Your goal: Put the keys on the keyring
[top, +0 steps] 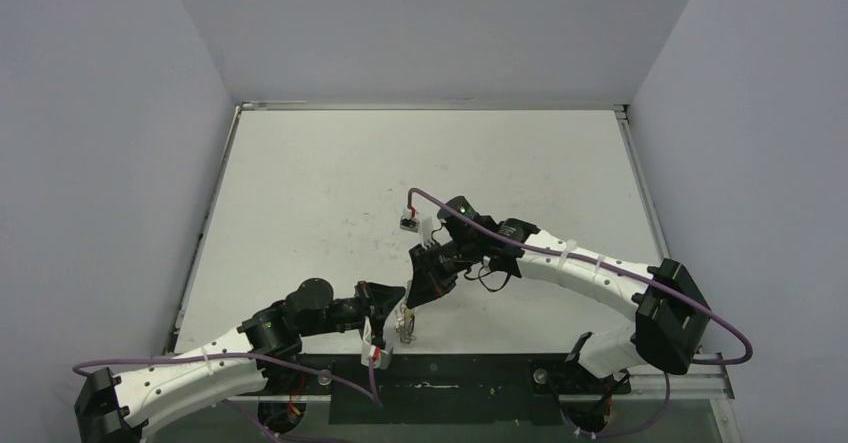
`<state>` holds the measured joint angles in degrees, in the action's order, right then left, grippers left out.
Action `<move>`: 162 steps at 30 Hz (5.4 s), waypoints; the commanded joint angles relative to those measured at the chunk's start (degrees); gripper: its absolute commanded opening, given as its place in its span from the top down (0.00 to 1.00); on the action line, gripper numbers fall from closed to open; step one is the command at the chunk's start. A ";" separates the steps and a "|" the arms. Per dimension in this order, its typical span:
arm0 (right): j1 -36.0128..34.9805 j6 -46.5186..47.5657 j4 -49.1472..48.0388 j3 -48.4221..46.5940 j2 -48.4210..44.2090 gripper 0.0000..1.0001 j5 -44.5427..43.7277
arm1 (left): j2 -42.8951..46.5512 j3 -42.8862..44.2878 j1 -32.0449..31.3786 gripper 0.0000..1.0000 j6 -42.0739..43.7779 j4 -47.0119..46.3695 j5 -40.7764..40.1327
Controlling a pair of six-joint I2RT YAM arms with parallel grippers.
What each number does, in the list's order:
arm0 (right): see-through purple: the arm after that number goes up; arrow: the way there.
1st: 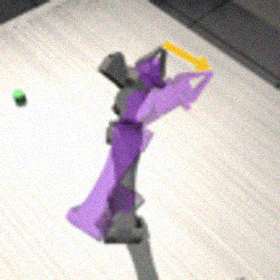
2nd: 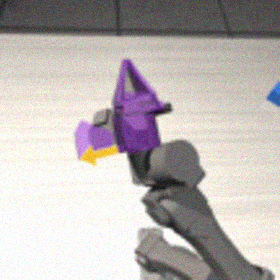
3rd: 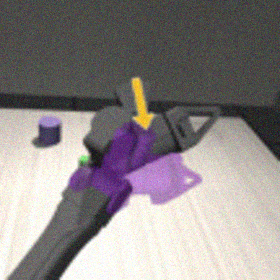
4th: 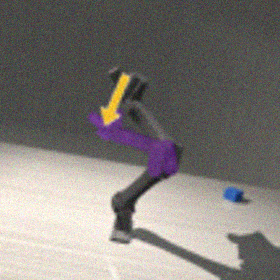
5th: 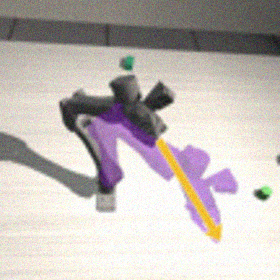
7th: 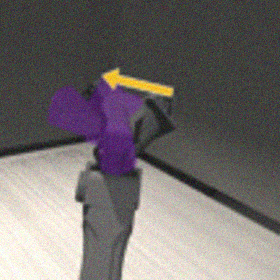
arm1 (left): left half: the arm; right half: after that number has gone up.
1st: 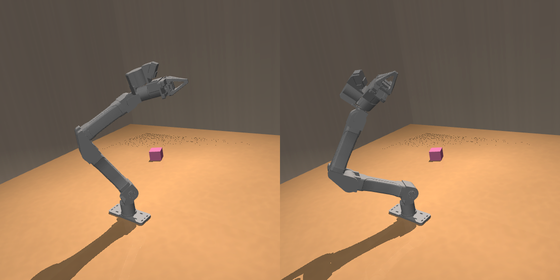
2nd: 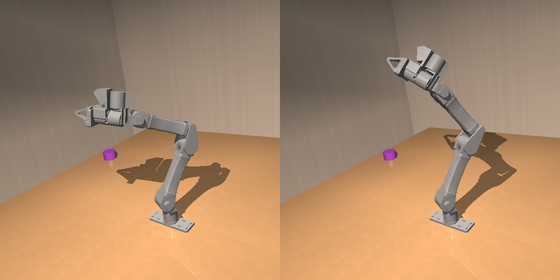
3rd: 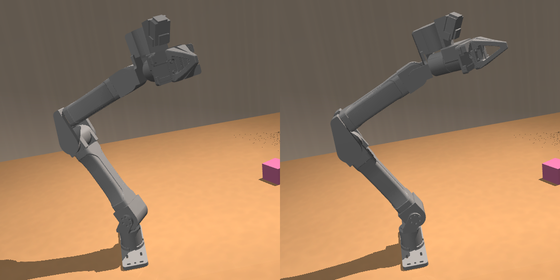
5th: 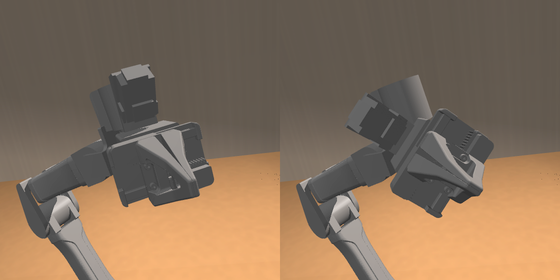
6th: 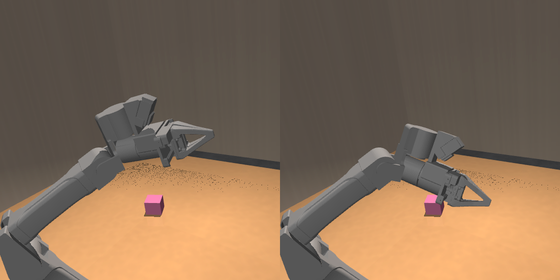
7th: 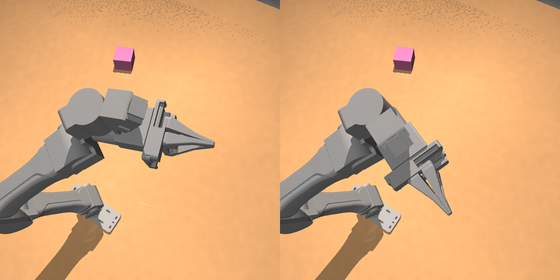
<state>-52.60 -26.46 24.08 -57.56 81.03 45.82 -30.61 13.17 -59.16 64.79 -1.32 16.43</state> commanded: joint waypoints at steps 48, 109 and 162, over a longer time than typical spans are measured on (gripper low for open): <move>2.23 2.78 6.15 -0.71 1.74 1.00 -1.09 | -0.33 -0.06 -4.26 1.00 1.10 -1.67 -4.21; 0.50 0.36 4.60 -4.01 3.29 1.00 1.18 | -0.88 1.32 -7.20 1.00 4.80 0.04 -7.94; 18.98 7.11 1.15 11.03 -0.22 1.00 -10.23 | -6.25 -2.53 -8.27 1.00 -32.92 -21.67 -19.44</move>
<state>-34.65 -19.92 28.73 -47.83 78.89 40.01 -34.98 11.22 -67.20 39.11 -13.43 0.40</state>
